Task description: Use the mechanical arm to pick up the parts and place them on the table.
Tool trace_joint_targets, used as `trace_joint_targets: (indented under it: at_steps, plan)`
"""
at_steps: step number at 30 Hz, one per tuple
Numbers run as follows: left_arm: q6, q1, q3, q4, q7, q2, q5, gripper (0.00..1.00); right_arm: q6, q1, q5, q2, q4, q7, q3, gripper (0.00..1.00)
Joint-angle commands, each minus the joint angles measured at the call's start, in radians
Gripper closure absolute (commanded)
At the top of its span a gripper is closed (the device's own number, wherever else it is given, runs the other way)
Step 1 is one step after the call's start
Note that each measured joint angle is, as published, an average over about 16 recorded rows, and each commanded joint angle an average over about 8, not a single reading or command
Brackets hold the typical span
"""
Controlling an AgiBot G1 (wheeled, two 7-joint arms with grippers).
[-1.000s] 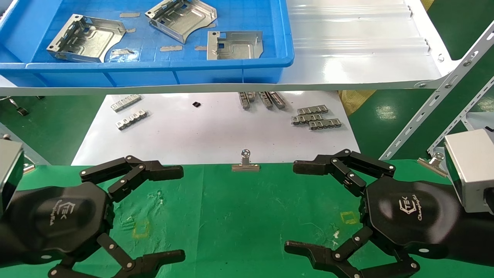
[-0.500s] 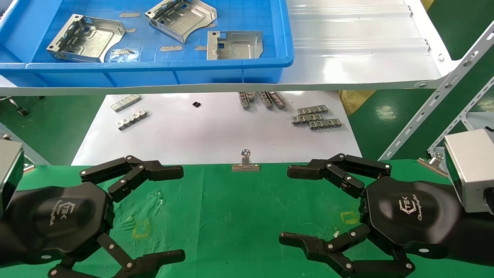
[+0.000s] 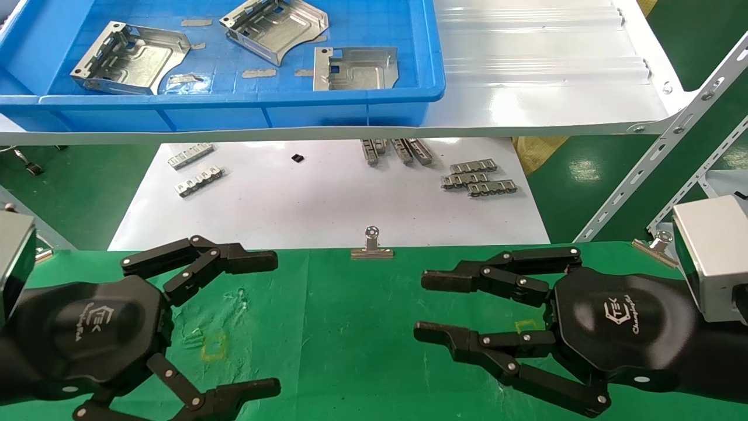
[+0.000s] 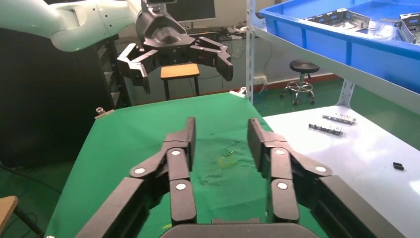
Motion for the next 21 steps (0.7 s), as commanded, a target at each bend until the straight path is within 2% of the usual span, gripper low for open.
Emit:
trace_joint_targets:
  at_steps: [1, 7, 11, 16, 21]
  plan:
    - [0.000, 0.000, 0.000, 0.000, 0.000, 0.000, 0.000, 0.00, 0.000, 0.000, 0.000, 0.000, 0.000, 0.000, 0.000, 1.00]
    - [0.000, -0.003, 0.000, -0.002, 0.001, 0.000, 0.002, 0.00, 0.000, 0.000, 0.000, 0.000, 0.000, 0.000, 0.000, 1.00]
    - [-0.019, -0.042, 0.000, -0.008, -0.004, 0.003, 0.026, 0.00, 0.000, 0.000, 0.000, 0.000, 0.000, 0.000, 0.000, 1.00]
    - [-0.083, -0.190, 0.015, 0.016, -0.046, 0.042, 0.099, 0.00, 0.000, 0.000, 0.000, 0.000, 0.000, 0.000, 0.000, 1.00]
    - [-0.158, -0.403, 0.060, 0.153, -0.078, 0.152, 0.213, 0.00, 0.000, 0.000, 0.000, 0.000, 0.000, 0.000, 0.000, 1.00]
